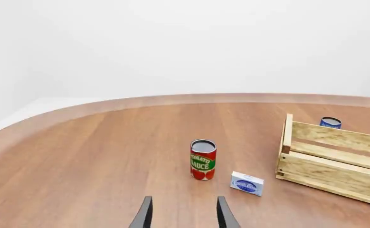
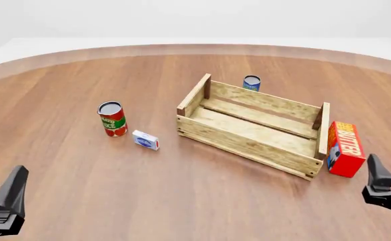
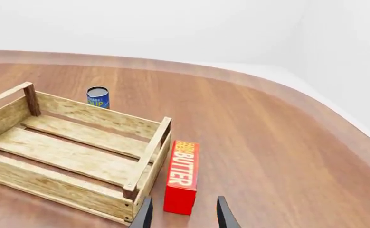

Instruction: Pick up the butter and put it in the tray.

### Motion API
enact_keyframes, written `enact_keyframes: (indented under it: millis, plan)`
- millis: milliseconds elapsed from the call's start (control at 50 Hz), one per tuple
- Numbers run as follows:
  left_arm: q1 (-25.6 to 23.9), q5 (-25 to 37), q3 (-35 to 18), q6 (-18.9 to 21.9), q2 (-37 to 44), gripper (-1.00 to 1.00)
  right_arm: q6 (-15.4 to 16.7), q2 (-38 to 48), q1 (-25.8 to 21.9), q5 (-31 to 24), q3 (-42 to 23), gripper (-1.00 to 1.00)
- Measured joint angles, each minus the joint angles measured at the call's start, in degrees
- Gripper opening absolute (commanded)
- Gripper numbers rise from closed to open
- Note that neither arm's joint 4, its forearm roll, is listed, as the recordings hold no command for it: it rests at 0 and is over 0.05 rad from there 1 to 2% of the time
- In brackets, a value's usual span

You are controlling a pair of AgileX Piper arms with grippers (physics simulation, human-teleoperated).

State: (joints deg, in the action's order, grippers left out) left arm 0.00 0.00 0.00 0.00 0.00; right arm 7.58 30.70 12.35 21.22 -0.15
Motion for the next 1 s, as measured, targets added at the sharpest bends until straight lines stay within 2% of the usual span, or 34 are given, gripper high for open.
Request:
enact_keyframes:
  millis: [1000]
  plan:
    - [0.0, 0.0, 0.0, 0.0, 0.0, 1.0, 0.8, 26.3, -0.1, 22.6, 0.1, 1.0]
